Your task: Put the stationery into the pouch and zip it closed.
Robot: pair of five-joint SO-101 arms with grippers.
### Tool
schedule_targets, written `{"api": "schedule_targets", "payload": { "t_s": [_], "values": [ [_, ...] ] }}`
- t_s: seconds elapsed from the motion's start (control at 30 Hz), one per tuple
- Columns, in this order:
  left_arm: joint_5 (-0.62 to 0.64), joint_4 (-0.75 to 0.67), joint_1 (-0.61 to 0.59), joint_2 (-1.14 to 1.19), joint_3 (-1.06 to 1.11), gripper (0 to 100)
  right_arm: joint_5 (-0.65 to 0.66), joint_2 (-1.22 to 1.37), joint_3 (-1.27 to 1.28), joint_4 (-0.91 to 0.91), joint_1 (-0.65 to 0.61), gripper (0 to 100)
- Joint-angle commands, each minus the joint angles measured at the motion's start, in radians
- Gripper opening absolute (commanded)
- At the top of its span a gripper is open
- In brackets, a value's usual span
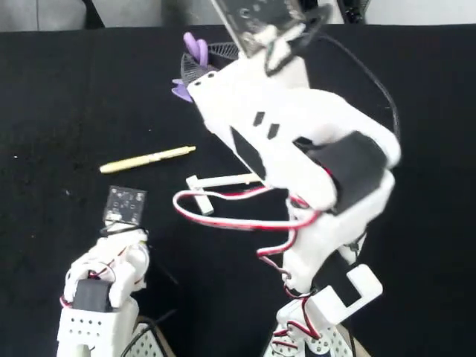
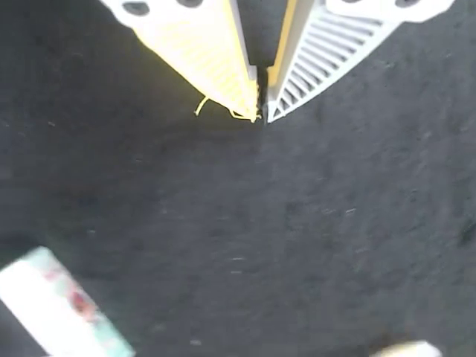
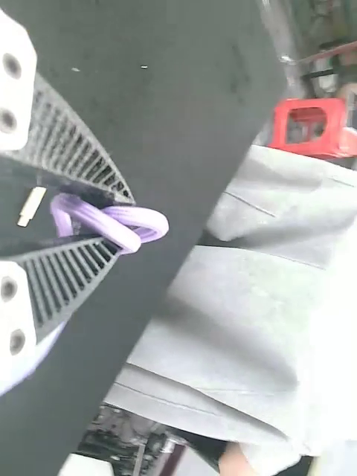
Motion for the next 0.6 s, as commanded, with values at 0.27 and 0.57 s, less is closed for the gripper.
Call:
{"api": "schedule_targets", "payload": {
  "t_s": [0.27,0.57],
  "values": [
    [0.008,0.005,0.26,-0.006,0.018,3,0.014,-0.007,-0.239,-0.098,0.015,1.1],
    [0.008,0.009,0.361,-0.008,-0.061,3,0.014,-0.004,-0.329,0.031,0.015,1.1]
  ]
}}
